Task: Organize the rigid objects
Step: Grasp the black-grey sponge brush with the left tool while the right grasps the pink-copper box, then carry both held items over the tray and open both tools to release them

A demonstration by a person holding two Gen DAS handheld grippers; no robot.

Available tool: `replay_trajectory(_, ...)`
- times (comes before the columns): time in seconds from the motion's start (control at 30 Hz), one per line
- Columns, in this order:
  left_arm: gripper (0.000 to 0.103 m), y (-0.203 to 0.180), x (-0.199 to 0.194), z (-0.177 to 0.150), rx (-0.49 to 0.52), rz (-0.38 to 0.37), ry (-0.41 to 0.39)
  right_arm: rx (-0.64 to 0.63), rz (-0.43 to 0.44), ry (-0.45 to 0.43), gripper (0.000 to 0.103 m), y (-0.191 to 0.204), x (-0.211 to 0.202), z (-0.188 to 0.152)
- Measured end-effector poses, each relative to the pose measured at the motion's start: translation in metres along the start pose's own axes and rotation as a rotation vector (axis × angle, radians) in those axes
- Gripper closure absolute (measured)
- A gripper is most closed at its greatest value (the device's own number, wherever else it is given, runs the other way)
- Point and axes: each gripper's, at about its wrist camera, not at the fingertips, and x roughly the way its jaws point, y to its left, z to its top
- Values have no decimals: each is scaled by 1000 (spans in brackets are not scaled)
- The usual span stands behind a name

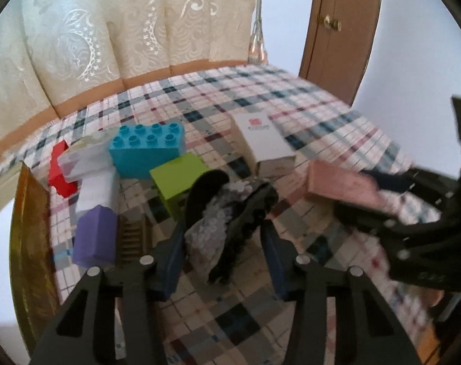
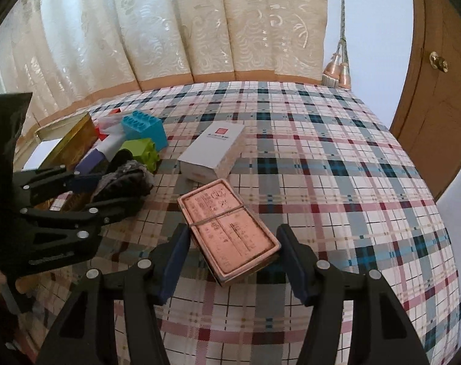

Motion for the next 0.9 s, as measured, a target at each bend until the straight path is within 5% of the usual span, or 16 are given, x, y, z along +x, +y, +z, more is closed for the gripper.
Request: replay_trajectory(0.9,56,42,-102,-16,-53,54,-137,-34,-19,-117,42,67,-44,27)
